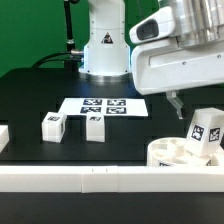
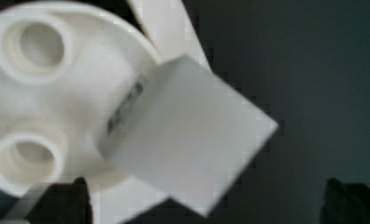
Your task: Assemble stool
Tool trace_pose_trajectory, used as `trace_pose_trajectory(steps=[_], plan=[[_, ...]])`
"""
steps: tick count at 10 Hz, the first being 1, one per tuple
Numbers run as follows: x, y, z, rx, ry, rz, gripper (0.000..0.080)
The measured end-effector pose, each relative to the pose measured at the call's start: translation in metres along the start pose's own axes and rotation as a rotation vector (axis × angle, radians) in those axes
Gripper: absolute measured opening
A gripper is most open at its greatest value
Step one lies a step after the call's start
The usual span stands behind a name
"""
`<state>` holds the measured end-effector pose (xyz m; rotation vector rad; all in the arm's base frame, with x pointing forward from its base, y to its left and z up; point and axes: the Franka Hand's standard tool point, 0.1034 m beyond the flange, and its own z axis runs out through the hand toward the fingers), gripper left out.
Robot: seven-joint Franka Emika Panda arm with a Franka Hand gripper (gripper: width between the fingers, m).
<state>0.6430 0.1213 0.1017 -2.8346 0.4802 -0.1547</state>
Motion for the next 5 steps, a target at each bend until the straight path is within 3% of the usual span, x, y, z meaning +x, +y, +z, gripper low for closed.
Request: trace_pose_trajectory(steps=[3,5], plan=[[-0.0007,0.0019,0.0017,-0.012,-0.003,-0.329,0.0649],[-0.0016,0.0018,0.0005,-0.044,-0.032,-0.699,0.0649]])
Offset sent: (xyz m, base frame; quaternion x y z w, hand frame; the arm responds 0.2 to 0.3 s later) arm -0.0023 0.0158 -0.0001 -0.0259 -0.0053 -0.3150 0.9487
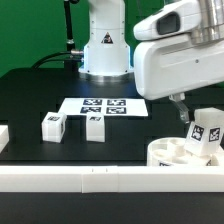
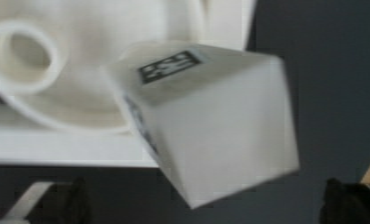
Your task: Assemble stool
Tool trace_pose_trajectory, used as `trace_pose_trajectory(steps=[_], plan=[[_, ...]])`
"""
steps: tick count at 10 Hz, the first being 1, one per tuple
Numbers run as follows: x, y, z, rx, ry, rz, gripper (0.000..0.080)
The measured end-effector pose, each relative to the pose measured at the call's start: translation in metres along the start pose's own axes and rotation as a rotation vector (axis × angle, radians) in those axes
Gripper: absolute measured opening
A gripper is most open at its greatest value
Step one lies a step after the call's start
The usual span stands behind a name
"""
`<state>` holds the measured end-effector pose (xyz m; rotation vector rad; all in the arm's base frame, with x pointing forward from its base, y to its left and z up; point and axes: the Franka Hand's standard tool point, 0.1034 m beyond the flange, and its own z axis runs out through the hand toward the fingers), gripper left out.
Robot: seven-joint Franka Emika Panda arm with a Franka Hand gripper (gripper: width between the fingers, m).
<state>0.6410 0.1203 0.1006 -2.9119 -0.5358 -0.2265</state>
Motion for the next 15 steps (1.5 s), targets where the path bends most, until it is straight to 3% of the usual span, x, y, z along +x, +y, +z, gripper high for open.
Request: trace_pose_trajectory(steps=[1,4,8,13,15], plan=[[-0.001,0.002,-0.001,0.005,-0.02,-0.114,0.0649],[0.0,-0.001,-0.001,-0.008,-0.053,-0.381,0.0649],[-0.001,0.006,-0.001,-0.027,-0.074,-0.774,0.0649],[-0.001,0.006,-0.001,-0.071,-0.173,-1.447,0.0649],[-0.005,0.012,0.001,-0.064,-0.224,-1.719,0.0649]])
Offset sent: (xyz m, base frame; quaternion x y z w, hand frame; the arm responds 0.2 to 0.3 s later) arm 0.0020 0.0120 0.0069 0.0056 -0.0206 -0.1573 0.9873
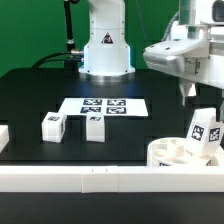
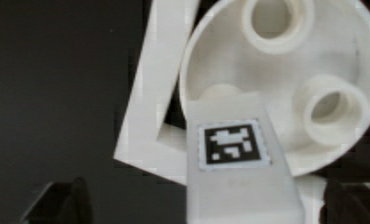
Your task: Assemble stool
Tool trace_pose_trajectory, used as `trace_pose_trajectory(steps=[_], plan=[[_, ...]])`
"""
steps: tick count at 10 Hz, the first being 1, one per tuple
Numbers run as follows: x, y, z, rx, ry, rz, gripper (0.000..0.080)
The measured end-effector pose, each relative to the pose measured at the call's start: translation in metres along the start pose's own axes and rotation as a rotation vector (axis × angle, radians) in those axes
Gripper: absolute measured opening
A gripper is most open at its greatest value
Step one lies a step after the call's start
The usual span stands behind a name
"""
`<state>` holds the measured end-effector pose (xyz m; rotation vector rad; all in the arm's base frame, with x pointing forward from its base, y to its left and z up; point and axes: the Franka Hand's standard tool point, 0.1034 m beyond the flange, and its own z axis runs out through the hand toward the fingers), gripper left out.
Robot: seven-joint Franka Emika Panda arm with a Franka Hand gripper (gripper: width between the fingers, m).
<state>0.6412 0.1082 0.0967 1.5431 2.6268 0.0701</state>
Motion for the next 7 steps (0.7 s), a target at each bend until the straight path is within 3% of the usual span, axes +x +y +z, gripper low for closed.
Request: trace_pose_trajectory(steps=[3,7], plan=[[-0.003,-0.002,0.002,0.006,-0.01,-0.057,0.0649],[0.01,-0.003,0.013,0.015,0.008,-0.035,0.0649]])
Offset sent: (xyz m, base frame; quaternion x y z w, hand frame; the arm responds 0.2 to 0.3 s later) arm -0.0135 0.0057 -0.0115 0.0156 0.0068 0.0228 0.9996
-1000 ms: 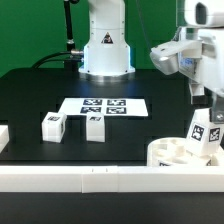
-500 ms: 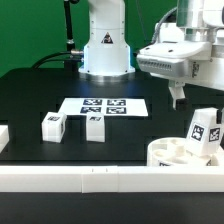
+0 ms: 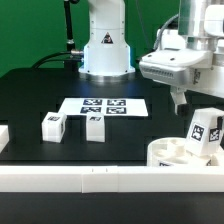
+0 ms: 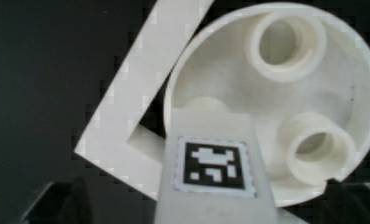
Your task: Assemble stool
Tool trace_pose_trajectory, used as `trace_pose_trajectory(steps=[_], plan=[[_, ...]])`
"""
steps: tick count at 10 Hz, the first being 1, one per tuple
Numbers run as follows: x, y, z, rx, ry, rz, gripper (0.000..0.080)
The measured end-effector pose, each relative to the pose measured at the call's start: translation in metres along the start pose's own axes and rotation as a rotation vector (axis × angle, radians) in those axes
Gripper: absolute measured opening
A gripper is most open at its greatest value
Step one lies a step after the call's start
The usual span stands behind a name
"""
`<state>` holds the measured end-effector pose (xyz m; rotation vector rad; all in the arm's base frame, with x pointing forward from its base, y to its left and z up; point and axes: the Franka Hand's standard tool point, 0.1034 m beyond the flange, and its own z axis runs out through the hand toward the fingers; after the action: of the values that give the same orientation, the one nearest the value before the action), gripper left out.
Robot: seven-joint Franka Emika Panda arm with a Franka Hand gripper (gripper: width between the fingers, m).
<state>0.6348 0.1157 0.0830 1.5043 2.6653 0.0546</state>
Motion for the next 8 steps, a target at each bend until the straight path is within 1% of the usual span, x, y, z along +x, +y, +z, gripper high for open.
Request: trace_pose_trajectory(steps=[1,2,3,4,5,6,8], plan=[[0.0008,0.0005,0.0014,0.001,0.002,-0.001,0.0649],[-0.0001,-0.0014,0.0024,0.008,0.003,0.001,0.0532],[-0.0008,-0.0023,0.0026,0.012,0.003,0.002,0.0532],[-0.0011,-0.0028,0.003,0.013,0.003,0.003,0.0397],[-0.0025,-0.0042,0.0032,0.017,0.003,0.005,0.0397],[-0.0025,-0.0043,0.0033,0.017,0.003,0.033,0.0337],[-0.0032,-0.0045,0.0033,0.017,0.003,0.063,0.0337]])
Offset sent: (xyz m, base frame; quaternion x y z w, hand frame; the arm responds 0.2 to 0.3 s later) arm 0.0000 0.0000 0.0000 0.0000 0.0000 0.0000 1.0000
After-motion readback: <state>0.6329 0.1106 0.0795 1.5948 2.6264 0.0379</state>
